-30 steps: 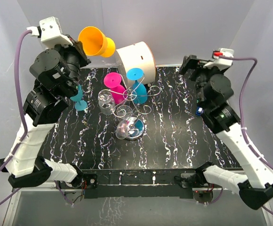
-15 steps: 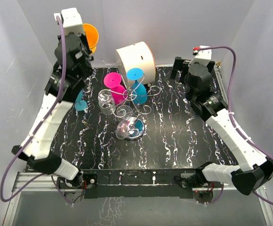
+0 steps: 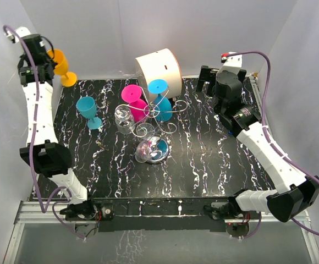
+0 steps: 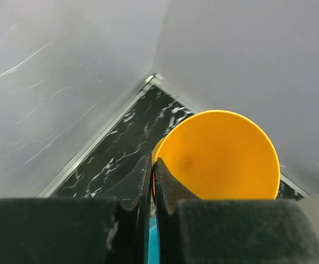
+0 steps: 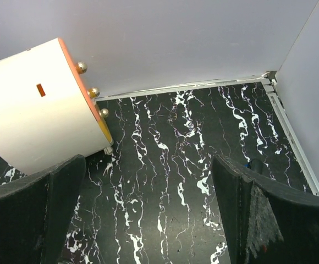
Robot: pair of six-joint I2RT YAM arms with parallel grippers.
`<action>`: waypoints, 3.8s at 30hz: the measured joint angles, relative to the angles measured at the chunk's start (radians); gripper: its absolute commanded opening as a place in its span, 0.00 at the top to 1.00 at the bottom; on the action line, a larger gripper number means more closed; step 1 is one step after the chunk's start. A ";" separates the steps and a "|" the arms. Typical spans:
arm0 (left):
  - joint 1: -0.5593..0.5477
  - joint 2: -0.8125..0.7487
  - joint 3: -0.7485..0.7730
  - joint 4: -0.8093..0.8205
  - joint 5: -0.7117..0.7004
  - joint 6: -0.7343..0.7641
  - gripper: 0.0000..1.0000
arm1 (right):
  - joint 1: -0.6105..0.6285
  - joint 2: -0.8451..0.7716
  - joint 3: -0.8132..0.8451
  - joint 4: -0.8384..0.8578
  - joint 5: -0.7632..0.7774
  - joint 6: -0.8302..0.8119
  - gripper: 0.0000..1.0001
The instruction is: Take the wine glass off the wine glass rack
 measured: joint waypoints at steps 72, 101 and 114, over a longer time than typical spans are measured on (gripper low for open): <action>0.165 -0.182 -0.711 0.112 0.019 -0.072 0.26 | -0.006 -0.035 0.048 -0.050 -0.159 0.084 0.02; 0.166 -0.887 -0.847 -0.049 0.771 -0.130 0.01 | -0.006 -0.089 0.164 -0.251 -0.667 0.415 0.02; 0.161 -0.905 -0.877 -0.056 0.884 -0.139 0.01 | -0.006 0.030 0.241 -0.246 -0.758 0.476 0.20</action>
